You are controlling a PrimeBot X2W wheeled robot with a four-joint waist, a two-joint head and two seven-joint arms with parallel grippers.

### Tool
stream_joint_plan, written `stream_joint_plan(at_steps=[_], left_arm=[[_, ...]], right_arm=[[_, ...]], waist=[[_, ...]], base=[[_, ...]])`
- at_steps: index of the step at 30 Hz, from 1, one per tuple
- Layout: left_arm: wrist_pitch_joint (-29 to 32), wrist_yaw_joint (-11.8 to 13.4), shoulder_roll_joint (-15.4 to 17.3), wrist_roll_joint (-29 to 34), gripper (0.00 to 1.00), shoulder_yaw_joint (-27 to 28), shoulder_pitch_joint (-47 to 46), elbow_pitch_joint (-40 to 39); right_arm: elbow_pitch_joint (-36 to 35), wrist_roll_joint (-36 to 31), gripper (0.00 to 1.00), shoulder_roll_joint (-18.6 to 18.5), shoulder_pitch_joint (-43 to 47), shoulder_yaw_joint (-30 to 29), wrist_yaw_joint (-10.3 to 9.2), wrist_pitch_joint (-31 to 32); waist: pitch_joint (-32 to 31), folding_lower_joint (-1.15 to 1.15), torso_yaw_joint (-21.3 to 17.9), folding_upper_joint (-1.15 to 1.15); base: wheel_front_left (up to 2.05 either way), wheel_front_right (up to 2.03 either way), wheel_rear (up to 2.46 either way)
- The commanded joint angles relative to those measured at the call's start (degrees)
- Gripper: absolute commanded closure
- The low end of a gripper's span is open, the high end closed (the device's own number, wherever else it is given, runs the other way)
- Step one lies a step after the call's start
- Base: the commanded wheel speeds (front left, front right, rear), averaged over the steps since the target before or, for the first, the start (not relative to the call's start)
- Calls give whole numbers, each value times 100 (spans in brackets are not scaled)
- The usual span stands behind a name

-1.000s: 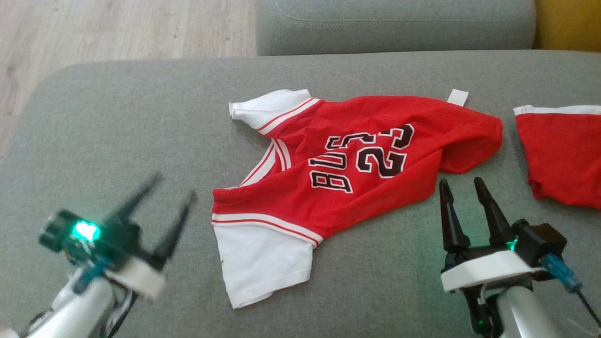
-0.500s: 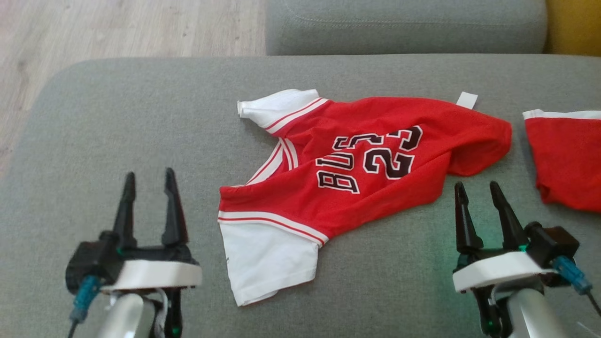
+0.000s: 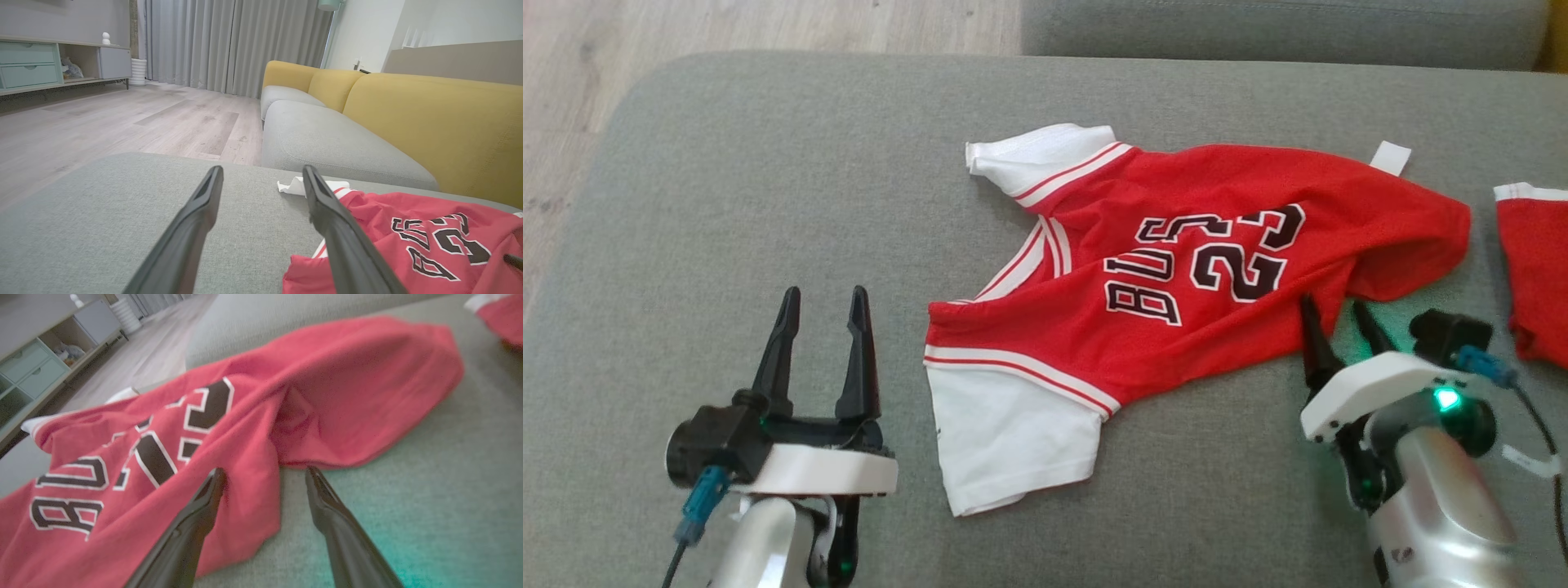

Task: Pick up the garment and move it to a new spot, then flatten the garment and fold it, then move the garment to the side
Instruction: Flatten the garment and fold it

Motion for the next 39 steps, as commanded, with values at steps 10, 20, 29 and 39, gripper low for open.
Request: stream_joint_plan(at_steps=[10,20,29,39], left_arm=[[-36,-204,-124,325,0,566,-128,-47],[-36,-343,-218,446,0,692,-19,-61],[-36,-410,-245,454,0,662,12,-44],[-36,-452,-250,348,0,459,-135,39]], right_arm=[[576,-41,100,-15,-491,452,-10,-560],[98,-913,100,-15,62,-430,-10,-724],[-1338,-1784,100,-15,596,-1413,-10,-184],[-2108,-2875,100,-15,318,-306,-10,743]], waist=[[-106,-1,-204,0],[-371,-1,-771,0],[-396,-1,-844,0],[-164,-1,-498,0]], base=[[0,0,0],[0,0,0],[0,0,0],[0,0,0]])
